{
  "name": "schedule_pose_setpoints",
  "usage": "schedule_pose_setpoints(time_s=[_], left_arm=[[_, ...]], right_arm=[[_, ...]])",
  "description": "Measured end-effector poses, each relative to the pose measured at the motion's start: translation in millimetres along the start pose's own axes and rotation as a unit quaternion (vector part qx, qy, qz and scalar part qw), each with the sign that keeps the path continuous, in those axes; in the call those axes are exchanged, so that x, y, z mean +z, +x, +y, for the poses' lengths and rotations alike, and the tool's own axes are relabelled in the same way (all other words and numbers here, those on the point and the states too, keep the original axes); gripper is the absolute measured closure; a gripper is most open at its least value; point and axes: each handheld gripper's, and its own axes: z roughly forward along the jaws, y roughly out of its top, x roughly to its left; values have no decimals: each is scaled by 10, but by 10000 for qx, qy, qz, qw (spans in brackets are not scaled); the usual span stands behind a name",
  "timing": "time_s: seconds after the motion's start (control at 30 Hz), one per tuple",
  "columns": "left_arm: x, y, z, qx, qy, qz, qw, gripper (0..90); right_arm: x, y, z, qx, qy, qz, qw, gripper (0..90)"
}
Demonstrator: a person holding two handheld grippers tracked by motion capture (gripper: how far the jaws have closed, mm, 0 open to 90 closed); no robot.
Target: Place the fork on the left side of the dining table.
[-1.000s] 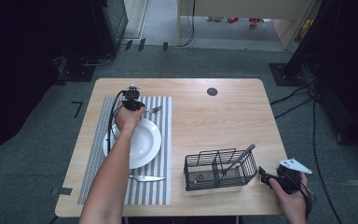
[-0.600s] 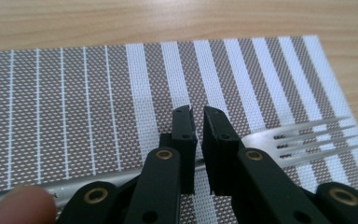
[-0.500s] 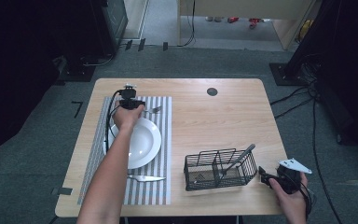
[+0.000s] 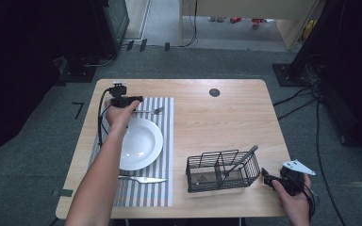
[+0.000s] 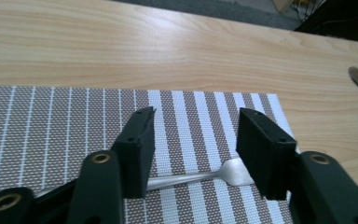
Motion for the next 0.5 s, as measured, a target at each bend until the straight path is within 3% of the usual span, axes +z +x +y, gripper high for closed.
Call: schedule_pose_setpoints(time_s=[0.13,0.23,0.43,0.5], left_arm=[[-149,60,-5,-171,-97,-140,9997,435],[-281,93,-24,-35,-218,-140,9997,409],[-583,187,-87,-83,-481,-144,9987,289],[-686,212,-130,-106,-593,-264,9978,272]], right_arm=[[0,0,0,-1,0,0,10000,141],[1,-1,0,-8,-4,5,10000,141],[1,-1,0,-8,-4,4,10000,141],[1,-1,0,-7,-4,5,10000,141]])
